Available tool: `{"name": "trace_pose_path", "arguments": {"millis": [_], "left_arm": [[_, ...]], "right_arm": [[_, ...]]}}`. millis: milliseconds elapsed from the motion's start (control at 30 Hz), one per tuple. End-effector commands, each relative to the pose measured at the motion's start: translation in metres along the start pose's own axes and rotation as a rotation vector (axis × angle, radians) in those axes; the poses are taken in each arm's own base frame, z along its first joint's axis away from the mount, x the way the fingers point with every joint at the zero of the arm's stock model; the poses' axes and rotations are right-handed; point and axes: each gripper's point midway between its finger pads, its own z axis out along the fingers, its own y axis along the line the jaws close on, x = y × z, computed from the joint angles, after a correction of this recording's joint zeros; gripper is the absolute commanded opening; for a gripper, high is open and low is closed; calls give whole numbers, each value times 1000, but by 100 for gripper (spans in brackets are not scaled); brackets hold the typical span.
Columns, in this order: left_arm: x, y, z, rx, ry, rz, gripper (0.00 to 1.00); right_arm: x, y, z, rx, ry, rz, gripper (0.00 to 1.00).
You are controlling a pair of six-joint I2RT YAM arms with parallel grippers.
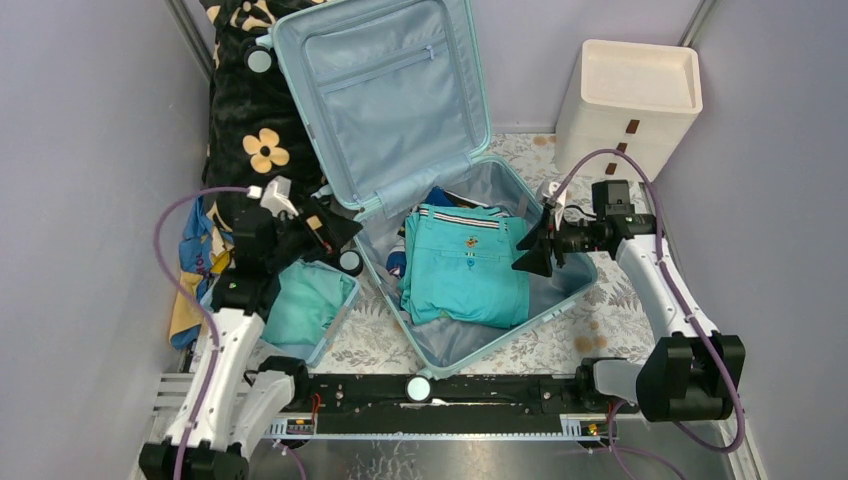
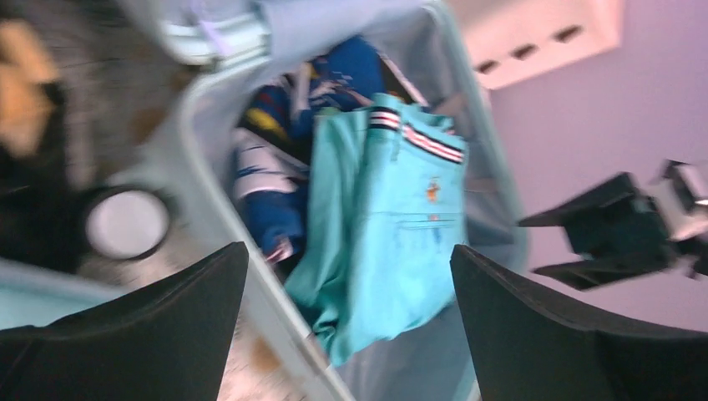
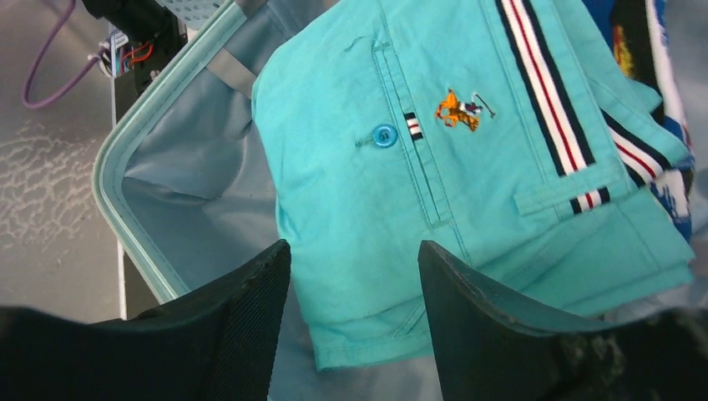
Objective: Open, take out, and arrange the luggage
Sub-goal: Adjust the clothes in the bin.
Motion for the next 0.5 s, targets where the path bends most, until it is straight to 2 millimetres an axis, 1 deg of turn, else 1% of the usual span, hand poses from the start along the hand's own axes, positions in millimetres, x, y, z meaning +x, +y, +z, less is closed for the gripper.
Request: {"name": "trace_pose_path", "arguments": {"millis": [0,33,100,167,200,267,300,367,467], "left_arm": [[-7,-76,18,515,-1,-58,99],[-3,-79,24,536,17,-56,99],[4,-77,41,492,38,-1,99],[9,-80,55,428,54,77,98],[15,-77,64,386,72,107,98],[25,-65,80,289,99,135,98],[33,-56,86,245,126,144,98],[41,-44,95,201,149,145,99],[55,-42,106,212,194,135,99]], "right_arm": [[-11,-1,26,-39,-26,-51,61],[-6,-5,35,-19,5,-25,57],[7,-18,53,31,70,18,45],[19,-29,64,75,118,85,29],[26,-36,66,100,140,118,24],[45,-55,65,186,208,154,19],[56,-63,63,233,252,161,17],[75,-81,53,343,339,175,14],[98,-97,41,442,438,172,12]]}}
